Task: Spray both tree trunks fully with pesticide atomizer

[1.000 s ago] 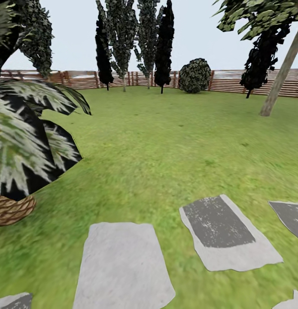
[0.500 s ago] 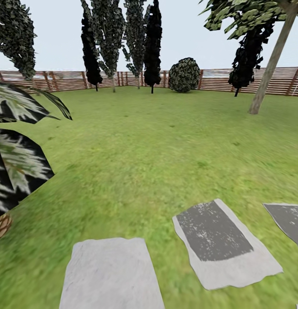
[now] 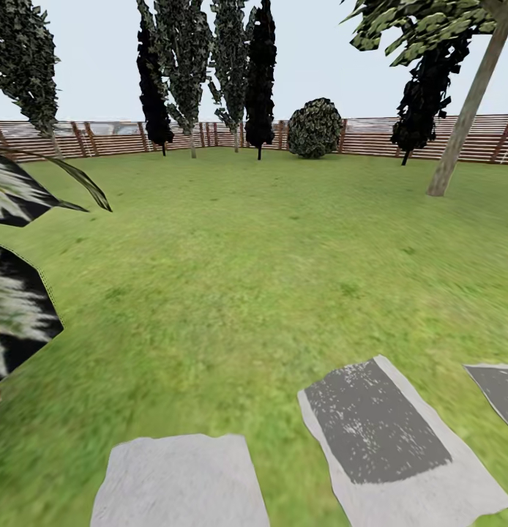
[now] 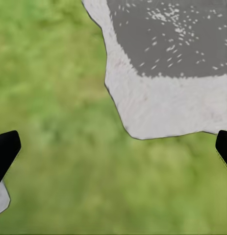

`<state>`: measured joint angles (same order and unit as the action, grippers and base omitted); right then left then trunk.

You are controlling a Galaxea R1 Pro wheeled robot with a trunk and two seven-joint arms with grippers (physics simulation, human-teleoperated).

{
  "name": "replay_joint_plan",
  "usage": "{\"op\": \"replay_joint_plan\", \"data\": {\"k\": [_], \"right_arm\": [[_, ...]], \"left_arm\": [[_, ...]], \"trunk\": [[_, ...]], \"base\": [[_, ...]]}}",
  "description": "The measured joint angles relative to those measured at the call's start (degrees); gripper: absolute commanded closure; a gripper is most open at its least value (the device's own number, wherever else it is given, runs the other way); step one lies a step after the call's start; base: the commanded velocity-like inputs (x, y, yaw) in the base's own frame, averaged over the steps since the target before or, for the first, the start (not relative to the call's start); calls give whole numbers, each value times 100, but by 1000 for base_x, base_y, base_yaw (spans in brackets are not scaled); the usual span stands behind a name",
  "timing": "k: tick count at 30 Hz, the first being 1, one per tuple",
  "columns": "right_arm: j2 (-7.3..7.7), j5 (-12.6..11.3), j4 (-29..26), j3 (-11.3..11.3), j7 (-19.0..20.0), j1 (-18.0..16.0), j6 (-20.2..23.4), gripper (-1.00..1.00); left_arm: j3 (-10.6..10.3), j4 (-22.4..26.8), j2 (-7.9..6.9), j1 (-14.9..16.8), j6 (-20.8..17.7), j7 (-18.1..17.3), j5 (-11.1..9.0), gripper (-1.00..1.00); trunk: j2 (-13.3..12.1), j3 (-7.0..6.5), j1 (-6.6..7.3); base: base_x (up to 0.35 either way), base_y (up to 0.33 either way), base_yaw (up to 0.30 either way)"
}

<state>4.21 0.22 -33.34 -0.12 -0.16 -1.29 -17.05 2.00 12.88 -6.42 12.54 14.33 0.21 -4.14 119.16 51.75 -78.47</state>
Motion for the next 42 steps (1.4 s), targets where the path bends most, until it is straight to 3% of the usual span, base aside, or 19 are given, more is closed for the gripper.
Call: {"op": "replay_joint_plan", "data": {"k": [17, 42], "right_arm": [[1, -2, -1, -3, 0, 0, 0, -100], [1, 1, 0, 3, 0, 0, 0, -100]], "left_arm": [[1, -1, 0, 0, 0, 0, 0, -100], [2, 0, 0, 0, 0, 0, 0, -100]], "trunk": [[0, -108, 0], [0, -112, 0]], "base": [[338, 0, -78], [338, 0, -3]]}}
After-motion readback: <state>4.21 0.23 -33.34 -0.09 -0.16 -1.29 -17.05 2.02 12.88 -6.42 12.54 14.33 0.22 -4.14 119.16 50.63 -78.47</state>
